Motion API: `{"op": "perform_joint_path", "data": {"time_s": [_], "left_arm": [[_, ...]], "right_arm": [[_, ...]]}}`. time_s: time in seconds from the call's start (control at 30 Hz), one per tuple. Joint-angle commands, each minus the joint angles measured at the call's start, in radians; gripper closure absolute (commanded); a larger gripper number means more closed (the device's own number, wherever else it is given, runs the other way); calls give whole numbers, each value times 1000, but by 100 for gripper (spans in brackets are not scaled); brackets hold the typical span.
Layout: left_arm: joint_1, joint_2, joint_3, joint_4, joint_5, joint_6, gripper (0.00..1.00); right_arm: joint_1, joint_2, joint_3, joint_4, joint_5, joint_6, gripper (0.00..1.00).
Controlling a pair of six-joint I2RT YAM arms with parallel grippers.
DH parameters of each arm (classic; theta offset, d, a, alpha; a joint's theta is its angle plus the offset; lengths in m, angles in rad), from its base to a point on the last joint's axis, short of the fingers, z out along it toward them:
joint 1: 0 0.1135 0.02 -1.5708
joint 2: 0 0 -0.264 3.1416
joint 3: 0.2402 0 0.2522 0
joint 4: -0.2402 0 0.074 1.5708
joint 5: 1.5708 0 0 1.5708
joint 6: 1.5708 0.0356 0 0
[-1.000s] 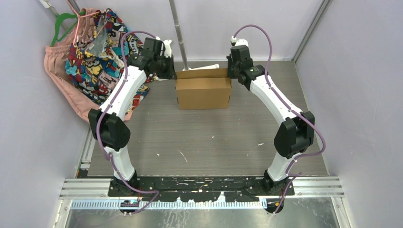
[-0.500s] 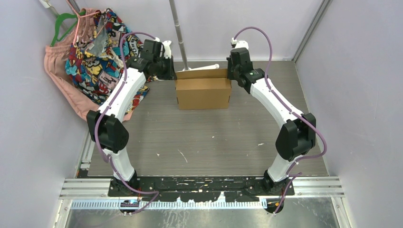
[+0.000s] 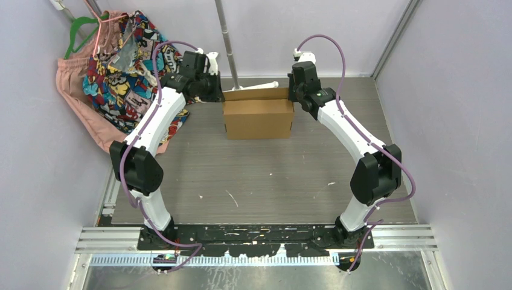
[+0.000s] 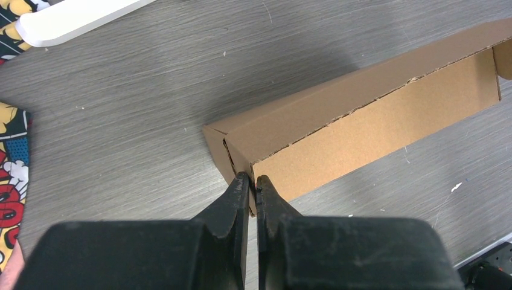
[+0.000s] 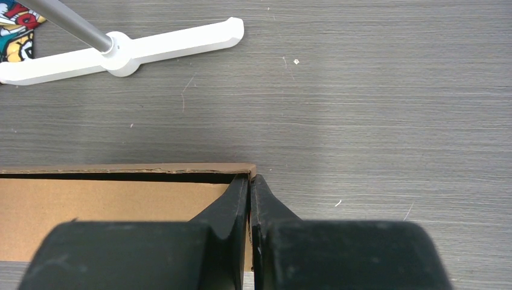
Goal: Fold the paper box
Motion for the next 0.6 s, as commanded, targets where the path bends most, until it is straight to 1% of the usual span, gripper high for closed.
{"op": "perform_joint_path", "data": {"time_s": [0.0,0.57], "left_arm": [[-48,-7,-18,23,74,-2,94],[-50,3,-12,18,74,1,94]], "right_arm": [[70,11,28,-70,-149,51,99],[71,51,127,-160,-181,68,99]]}}
